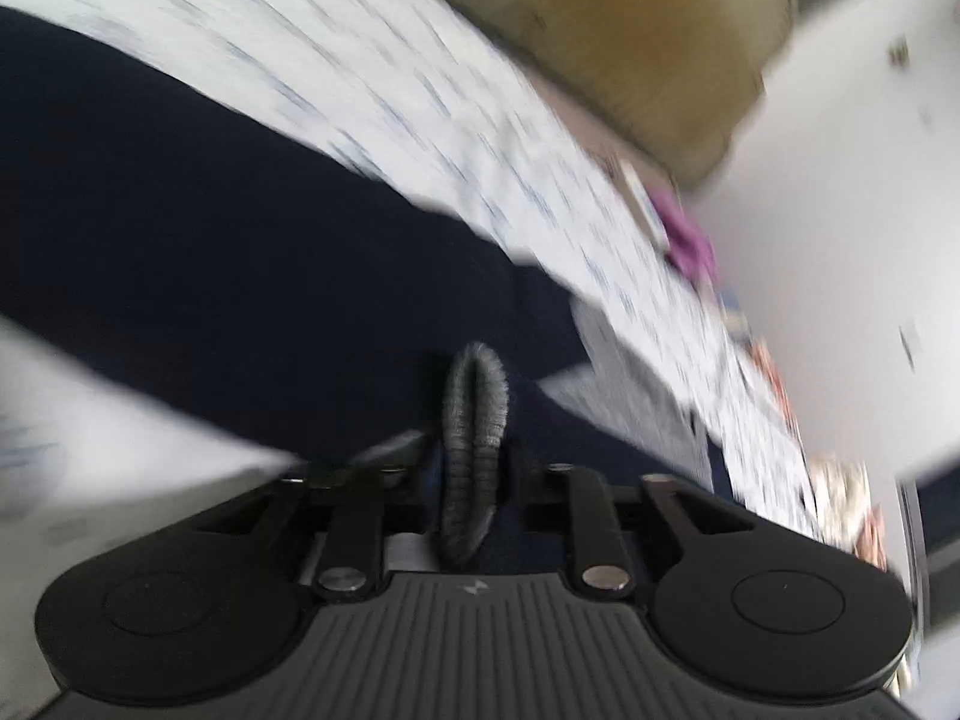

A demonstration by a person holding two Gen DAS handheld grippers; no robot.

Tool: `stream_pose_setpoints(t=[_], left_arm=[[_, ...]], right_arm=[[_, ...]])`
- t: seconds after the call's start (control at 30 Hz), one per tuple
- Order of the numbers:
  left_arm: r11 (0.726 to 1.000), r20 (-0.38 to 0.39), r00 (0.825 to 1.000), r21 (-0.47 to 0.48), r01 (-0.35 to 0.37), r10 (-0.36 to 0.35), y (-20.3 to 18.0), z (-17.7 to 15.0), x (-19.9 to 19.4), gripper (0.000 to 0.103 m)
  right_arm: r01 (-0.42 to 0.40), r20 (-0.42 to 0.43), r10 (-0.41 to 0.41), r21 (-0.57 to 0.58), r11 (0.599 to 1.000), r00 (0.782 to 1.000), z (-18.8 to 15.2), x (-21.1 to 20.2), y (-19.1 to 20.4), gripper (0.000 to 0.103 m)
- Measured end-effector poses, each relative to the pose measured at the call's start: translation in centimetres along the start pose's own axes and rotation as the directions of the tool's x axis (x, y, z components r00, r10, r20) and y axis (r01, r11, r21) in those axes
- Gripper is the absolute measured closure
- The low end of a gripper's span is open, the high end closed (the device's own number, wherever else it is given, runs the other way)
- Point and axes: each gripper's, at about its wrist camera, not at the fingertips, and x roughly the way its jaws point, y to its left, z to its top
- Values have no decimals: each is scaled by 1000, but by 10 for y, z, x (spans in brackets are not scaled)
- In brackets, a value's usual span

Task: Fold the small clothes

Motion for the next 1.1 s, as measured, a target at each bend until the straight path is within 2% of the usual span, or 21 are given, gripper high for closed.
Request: stream_pose_setpoints(t=[0.07, 0.1, 0.13, 0.2, 0.27, 0.33, 0.4, 0.47, 0.57, 0.6, 0.67, 0.73, 0.8, 0.83, 0.87, 0.97, 1.0, 1.1], left_arm=[[996, 102, 995, -86, 10, -1, 23, 0, -32, 54], [990, 153, 988, -139, -4, 26, 37, 1, -48, 38], [980, 212, 974, -195, -33, 75, 51, 4, -64, 30], [951, 313, 933, -297, -85, 181, 80, 15, -93, 29], [911, 356, 899, -401, -99, 255, 108, 28, -113, 29], [852, 388, 864, -517, -84, 321, 140, 42, -130, 29], [809, 419, 838, -586, -46, 351, 164, 53, -143, 30], [792, 434, 820, -609, -38, 374, 178, 64, -151, 30], [797, 454, 788, -600, -76, 417, 182, 76, -154, 31], [800, 454, 783, -592, -92, 426, 184, 80, -154, 31], [805, 454, 769, -579, -128, 449, 185, 84, -153, 39], [801, 448, 744, -567, -192, 496, 179, 85, -148, 63], [795, 456, 719, -564, -223, 525, 176, 88, -149, 73], [788, 454, 709, -568, -237, 540, 178, 89, -149, 83], [781, 450, 700, -571, -252, 555, 183, 91, -151, 89], [772, 440, 685, -566, -290, 580, 184, 95, -149, 95], [773, 443, 676, -553, -312, 590, 180, 93, -153, 97], [786, 481, 624, -435, -439, 615, 144, 90, -146, 98]], right_arm=[[-4, 3, 4, 8, 1000, 1000, 0, 0, -1, 51], [-2, 3, 2, 8, 1000, 1000, -1, 1, 0, 51], [-2, 4, 2, 11, 1000, 1000, -2, 2, 1, 51], [-4, 5, 4, 13, 1000, 1000, -2, 2, 1, 50], [-9, 6, 9, 20, 1000, 1000, -2, 3, 0, 50], [-11, 7, 11, 25, 1000, 1000, -2, 3, 0, 50], [-14, 8, 14, 31, 999, 1000, -3, 2, -1, 50], [-17, 8, 17, 36, 999, 1000, -3, 2, -2, 50], [-20, 9, 19, 42, 999, 1000, -3, 2, -2, 50], [-20, 9, 19, 43, 999, 1000, -3, 2, -2, 49], [-19, 9, 18, 43, 999, 1000, -2, 2, -1, 49], [-20, 9, 19, 45, 999, 1000, -2, 2, -2, 49], [-19, 9, 19, 45, 999, 1000, -2, 3, -2, 49], [-20, 9, 20, 46, 999, 1000, -3, 3, -2, 49], [-20, 10, 20, 47, 999, 1000, -3, 3, -2, 49], [-23, 11, 23, 52, 998, 1000, -3, 3, -3, 49], [-26, 12, 25, 56, 998, 1000, -3, 3, -4, 49], [-39, 16, 38, 75, 996, 999, -3, 3, -7, 49]])
